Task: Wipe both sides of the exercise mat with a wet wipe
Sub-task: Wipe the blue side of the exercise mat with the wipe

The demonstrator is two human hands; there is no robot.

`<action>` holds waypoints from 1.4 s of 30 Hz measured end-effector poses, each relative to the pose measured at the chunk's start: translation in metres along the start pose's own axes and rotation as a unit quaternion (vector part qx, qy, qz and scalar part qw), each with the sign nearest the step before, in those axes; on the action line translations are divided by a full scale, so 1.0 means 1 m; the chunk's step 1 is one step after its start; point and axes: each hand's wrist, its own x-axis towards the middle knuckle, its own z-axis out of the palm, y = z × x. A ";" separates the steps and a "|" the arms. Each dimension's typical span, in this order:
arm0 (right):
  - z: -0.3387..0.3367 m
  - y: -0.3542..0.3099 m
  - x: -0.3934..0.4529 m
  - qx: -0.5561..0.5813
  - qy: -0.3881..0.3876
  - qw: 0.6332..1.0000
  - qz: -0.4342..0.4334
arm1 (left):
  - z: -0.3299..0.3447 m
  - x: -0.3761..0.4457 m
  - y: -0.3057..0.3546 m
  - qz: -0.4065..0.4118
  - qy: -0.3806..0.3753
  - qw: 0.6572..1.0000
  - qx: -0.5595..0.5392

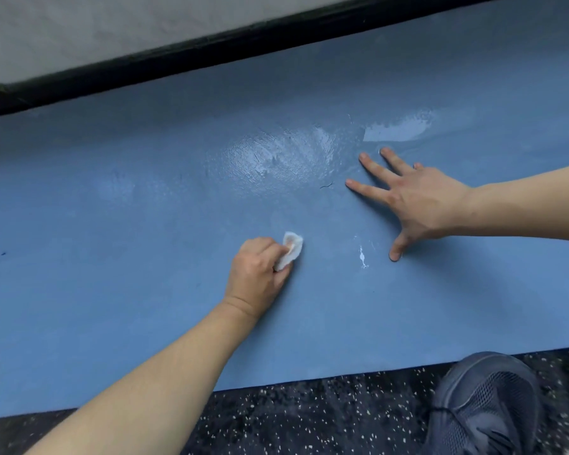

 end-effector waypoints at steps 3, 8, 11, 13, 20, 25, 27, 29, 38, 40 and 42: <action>0.003 -0.001 -0.002 0.011 0.013 1.000 0.005 | 0.020 -0.032 0.036 0.169 -0.112 0.978 -0.041; 0.010 -0.004 -0.008 0.034 0.000 0.999 0.004 | 0.006 -0.018 0.007 0.129 -0.093 0.987 0.018; 0.023 -0.013 -0.024 0.057 -0.019 0.998 -0.011 | 0.008 -0.037 0.017 0.027 -0.027 0.999 0.007; 0.035 -0.024 -0.041 0.042 -0.035 0.998 -0.029 | 0.021 -0.064 0.045 0.157 -0.113 0.980 -0.041; 0.087 -0.026 -0.084 -0.018 0.013 0.993 -0.114 | 0.022 -0.048 0.031 0.176 -0.125 0.976 -0.023; 0.095 -0.012 -0.078 -0.033 0.024 0.989 -0.142 | 0.045 -0.081 0.077 0.272 -0.192 0.939 -0.081; 0.099 -0.012 -0.077 -0.038 0.035 0.988 -0.144 | 0.044 -0.069 0.074 0.338 -0.246 0.906 -0.061; 0.103 -0.011 -0.076 -0.036 0.032 0.988 -0.145 | 0.041 -0.044 0.060 0.307 -0.201 0.929 -0.036; 0.107 -0.011 -0.074 -0.010 0.021 0.989 -0.149 | 0.056 -0.038 0.086 0.350 -0.237 0.905 -0.053; 0.107 -0.012 -0.073 0.003 0.000 0.989 -0.146 | 0.049 -0.010 0.071 0.298 -0.181 0.937 -0.027; 0.107 -0.010 -0.073 0.027 -0.019 0.990 -0.134 | 0.042 0.018 0.052 0.149 -0.065 0.986 -0.019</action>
